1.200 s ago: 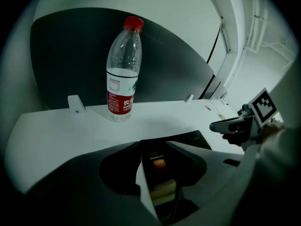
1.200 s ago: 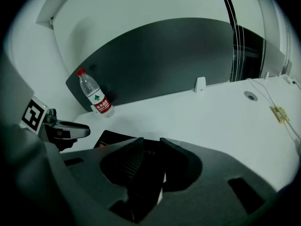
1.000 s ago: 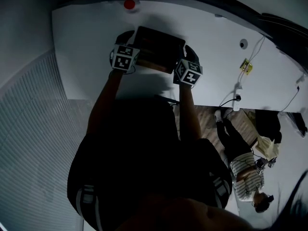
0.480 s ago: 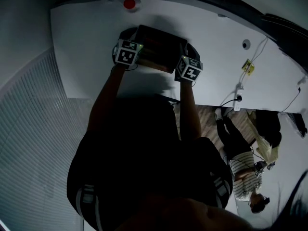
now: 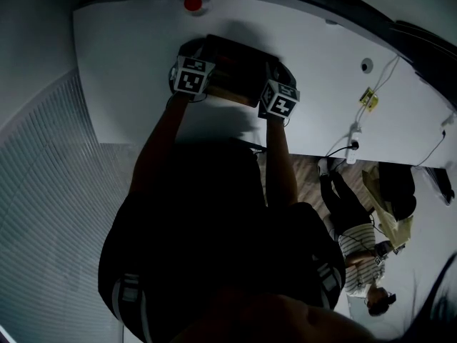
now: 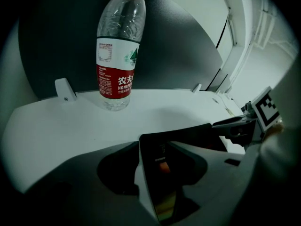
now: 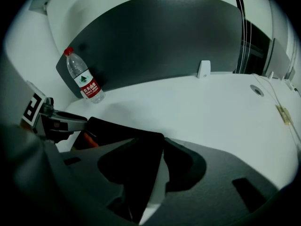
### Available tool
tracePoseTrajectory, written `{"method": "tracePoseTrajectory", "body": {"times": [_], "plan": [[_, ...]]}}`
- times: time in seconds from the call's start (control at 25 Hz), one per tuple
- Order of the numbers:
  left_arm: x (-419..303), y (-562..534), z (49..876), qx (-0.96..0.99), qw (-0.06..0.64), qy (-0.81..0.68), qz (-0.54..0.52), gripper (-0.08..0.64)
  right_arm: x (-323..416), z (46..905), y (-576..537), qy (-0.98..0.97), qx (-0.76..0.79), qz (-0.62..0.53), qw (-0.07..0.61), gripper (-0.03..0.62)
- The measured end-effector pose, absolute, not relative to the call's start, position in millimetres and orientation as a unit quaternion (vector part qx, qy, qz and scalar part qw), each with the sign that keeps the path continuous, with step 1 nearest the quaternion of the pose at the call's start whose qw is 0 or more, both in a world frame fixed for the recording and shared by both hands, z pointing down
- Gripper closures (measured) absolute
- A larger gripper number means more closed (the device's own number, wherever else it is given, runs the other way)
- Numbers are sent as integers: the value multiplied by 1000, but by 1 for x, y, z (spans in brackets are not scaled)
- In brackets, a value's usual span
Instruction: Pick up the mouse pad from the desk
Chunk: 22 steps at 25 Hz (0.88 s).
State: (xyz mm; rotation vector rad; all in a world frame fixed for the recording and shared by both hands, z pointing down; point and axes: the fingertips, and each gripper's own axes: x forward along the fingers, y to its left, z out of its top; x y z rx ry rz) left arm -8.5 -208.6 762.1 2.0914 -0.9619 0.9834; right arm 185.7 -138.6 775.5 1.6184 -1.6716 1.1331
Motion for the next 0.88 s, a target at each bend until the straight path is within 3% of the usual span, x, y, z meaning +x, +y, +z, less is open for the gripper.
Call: {"method": "tracePoseTrajectory", "body": {"times": [0.88], "plan": [[-3,-192,767,789,316,-356,388,397,174,773,-142,-638,589,382,317,414]]}}
